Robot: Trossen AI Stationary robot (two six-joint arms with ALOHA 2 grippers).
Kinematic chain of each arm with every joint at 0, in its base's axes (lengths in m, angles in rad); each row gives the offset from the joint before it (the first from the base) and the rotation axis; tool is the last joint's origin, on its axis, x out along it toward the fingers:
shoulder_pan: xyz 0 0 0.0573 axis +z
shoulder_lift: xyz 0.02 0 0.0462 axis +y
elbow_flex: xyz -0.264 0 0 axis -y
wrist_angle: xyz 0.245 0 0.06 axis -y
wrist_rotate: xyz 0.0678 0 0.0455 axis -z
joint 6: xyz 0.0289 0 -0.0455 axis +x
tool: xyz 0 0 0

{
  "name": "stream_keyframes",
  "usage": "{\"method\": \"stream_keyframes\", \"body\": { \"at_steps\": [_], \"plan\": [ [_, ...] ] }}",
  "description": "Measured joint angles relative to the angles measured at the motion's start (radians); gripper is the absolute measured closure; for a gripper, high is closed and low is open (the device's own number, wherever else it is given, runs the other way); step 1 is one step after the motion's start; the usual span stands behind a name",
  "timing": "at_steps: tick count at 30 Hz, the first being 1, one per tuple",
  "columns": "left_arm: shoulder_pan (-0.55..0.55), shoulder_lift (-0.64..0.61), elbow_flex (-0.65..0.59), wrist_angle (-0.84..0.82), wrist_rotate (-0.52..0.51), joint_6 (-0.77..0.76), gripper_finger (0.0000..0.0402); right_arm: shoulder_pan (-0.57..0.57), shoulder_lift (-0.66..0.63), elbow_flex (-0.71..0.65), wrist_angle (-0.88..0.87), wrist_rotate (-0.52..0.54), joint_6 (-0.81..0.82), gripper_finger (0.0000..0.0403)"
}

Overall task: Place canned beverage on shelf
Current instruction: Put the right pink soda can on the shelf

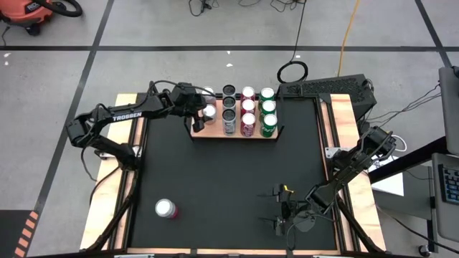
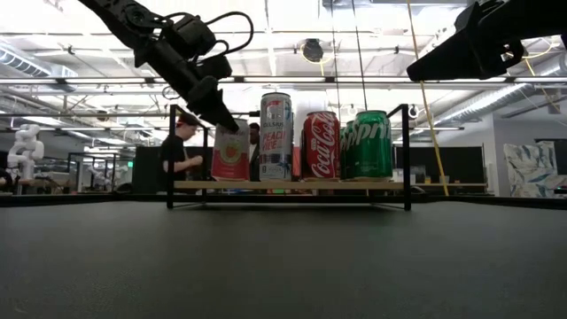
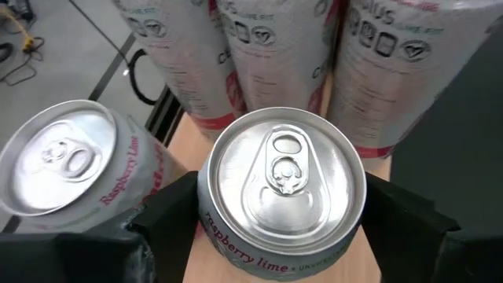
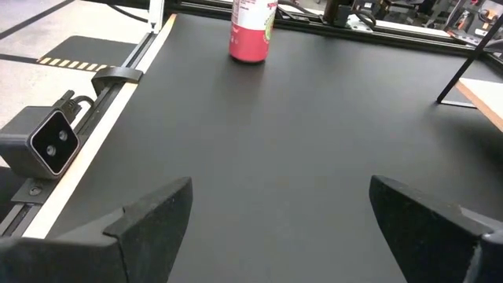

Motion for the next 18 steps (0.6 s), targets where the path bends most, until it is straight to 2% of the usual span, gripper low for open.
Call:
{"method": "stream_keyframes", "body": {
  "at_steps": [7, 18],
  "plan": [
    [0.002, 0.003, 0.0, -0.012, -0.023, 0.002, 0.0063, 0.0, 0.0, 0.0, 0.0, 0.0, 0.0, 0.0037],
    [-0.004, 0.003, 0.0, -0.01, -0.049, 0.009, 0.0059, 0.0, 0.0, 0.0, 0.0, 0.0, -0.003, 0.0037]
  ]
}}
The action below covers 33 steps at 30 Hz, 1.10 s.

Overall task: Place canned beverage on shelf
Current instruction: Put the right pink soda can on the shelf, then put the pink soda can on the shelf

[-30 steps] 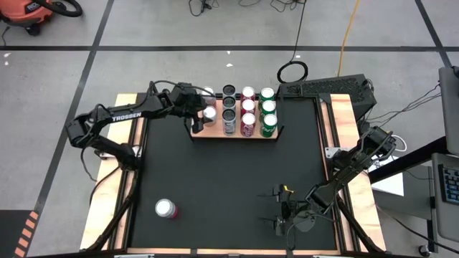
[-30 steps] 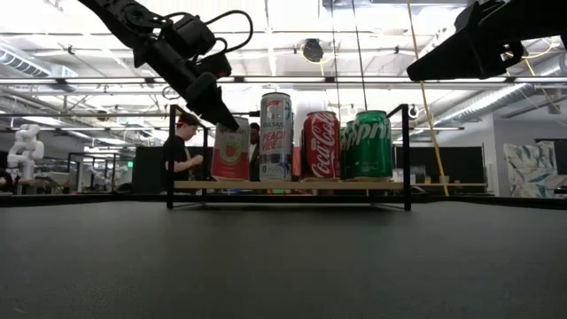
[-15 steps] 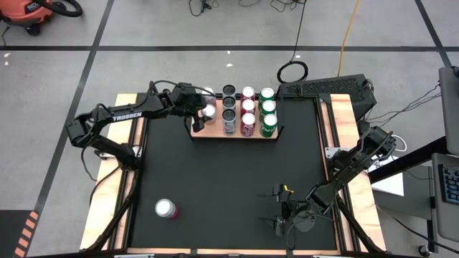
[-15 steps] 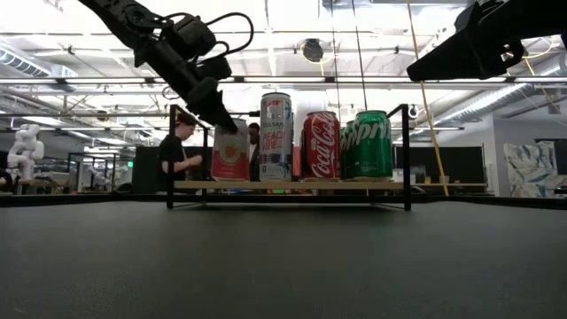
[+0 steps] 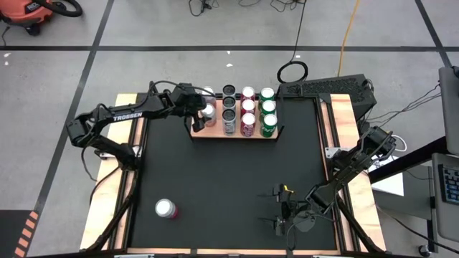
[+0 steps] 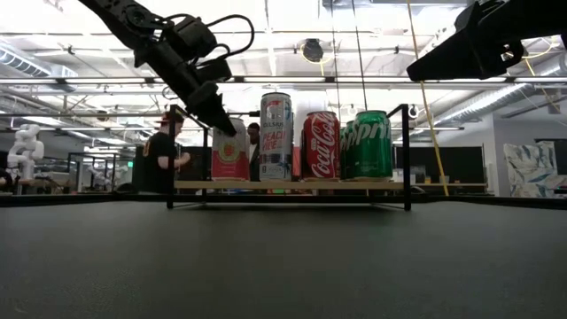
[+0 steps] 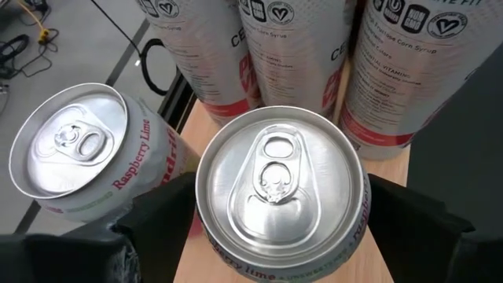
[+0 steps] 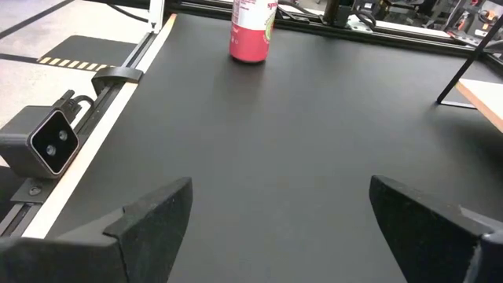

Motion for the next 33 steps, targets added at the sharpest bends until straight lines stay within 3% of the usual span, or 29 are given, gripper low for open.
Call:
{"method": "stream_keyframes", "body": {
  "at_steps": [15, 21, 33],
  "plan": [
    [-0.04, -0.024, -0.001, 0.012, -0.08, 0.002, 0.0058, 0.0, 0.0, 0.0, 0.0, 0.0, 0.0, 0.0037],
    [-0.053, -0.083, -0.001, 0.019, -0.087, -0.009, 0.0058, 0.0, 0.0, 0.0, 0.0, 0.0, 0.0, 0.0037],
    [-0.153, -0.234, -0.001, 0.017, -0.218, -0.077, 0.0059, 0.0, 0.0, 0.0, 0.0, 0.0, -0.001, 0.0037]
  ]
}}
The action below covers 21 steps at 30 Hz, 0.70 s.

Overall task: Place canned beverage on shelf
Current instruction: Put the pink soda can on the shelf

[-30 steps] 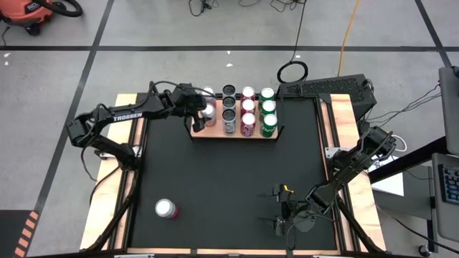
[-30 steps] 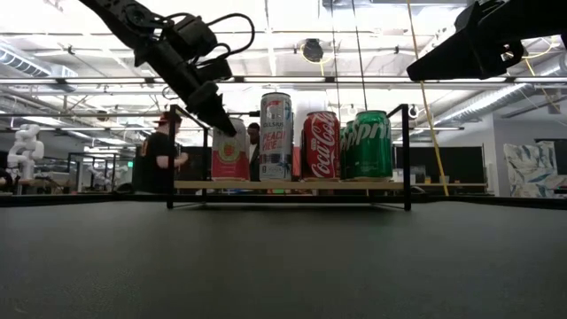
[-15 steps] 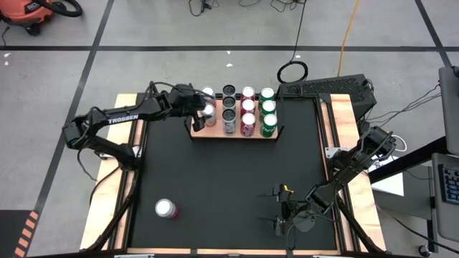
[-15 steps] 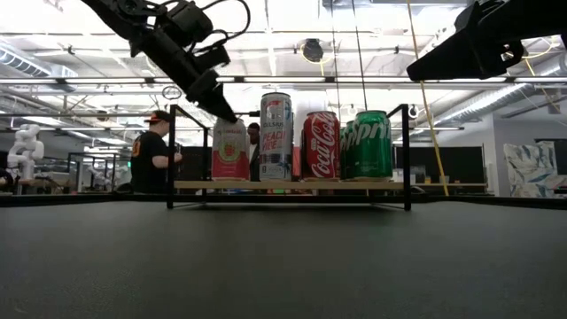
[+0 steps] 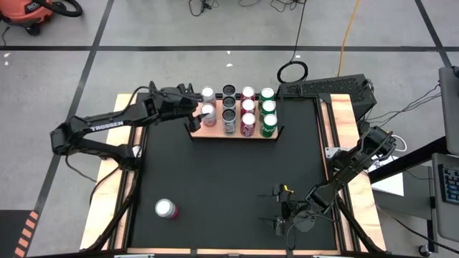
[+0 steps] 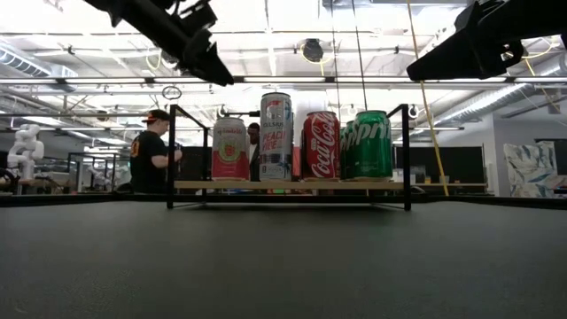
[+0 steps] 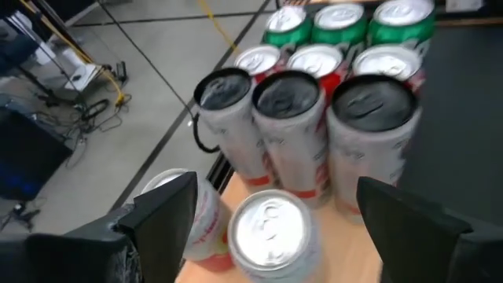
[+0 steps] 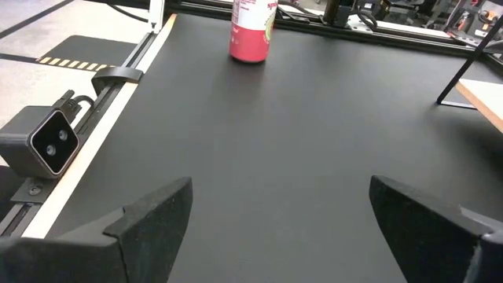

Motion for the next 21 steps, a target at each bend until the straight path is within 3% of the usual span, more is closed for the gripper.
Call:
{"method": "stream_keyframes", "body": {
  "at_steps": [4, 10, 21],
  "plan": [
    [-0.063, -0.022, 0.0, -0.006, -0.035, -0.057, 0.0059, 0.0, 0.0, 0.0, 0.0, 0.0, -0.003, 0.0037],
    [-0.191, -0.021, 0.0, -0.059, -0.192, -0.141, 0.0064, 0.0, 0.0, 0.0, 0.0, 0.001, -0.002, 0.0037],
    [-0.387, 0.034, 0.002, -0.126, -0.458, -0.371, 0.0139, -0.014, 0.0, 0.0, 0.0, 0.006, -0.011, 0.0037]
  ]
}}
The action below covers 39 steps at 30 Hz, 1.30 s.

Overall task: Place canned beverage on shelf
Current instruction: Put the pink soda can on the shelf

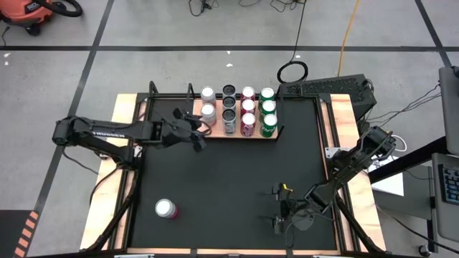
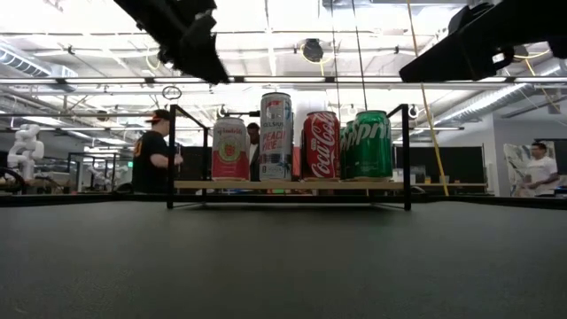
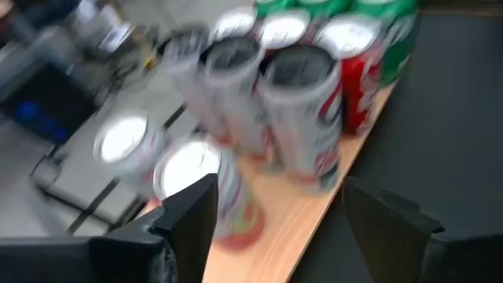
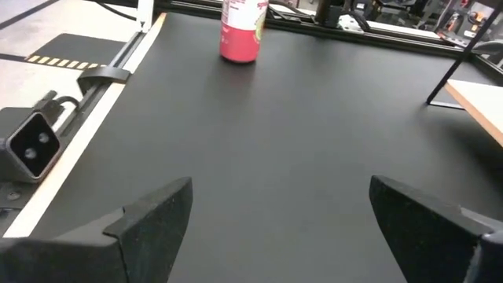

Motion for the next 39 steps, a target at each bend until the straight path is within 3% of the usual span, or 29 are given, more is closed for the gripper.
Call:
{"method": "stream_keyframes", "body": {
  "at_steps": [6, 14, 18, 25, 39],
  "plan": [
    [-0.066, 0.121, -0.001, -0.015, -0.142, -0.054, 0.0176, -0.015, 0.0, 0.0, -0.022, -0.002, -0.003, 0.0037],
    [-0.123, 0.303, -0.002, 0.002, -0.329, 0.131, 0.022, -0.017, 0.0, 0.0, -0.044, -0.004, 0.0, 0.0037],
    [-0.124, 0.376, -0.002, 0.017, -0.375, 0.205, 0.0239, -0.022, 0.0, 0.0, -0.063, -0.002, 0.0, 0.0037],
    [-0.123, 0.445, -0.002, 0.027, -0.487, 0.213, 0.0274, -0.025, 0.0, 0.0, -0.079, -0.002, 0.007, 0.0037],
    [-0.061, 0.475, -0.002, 0.076, -0.508, 0.32, 0.0302, -0.025, 0.0, 0.0, -0.087, -0.002, 0.007, 0.0037]
  ]
}}
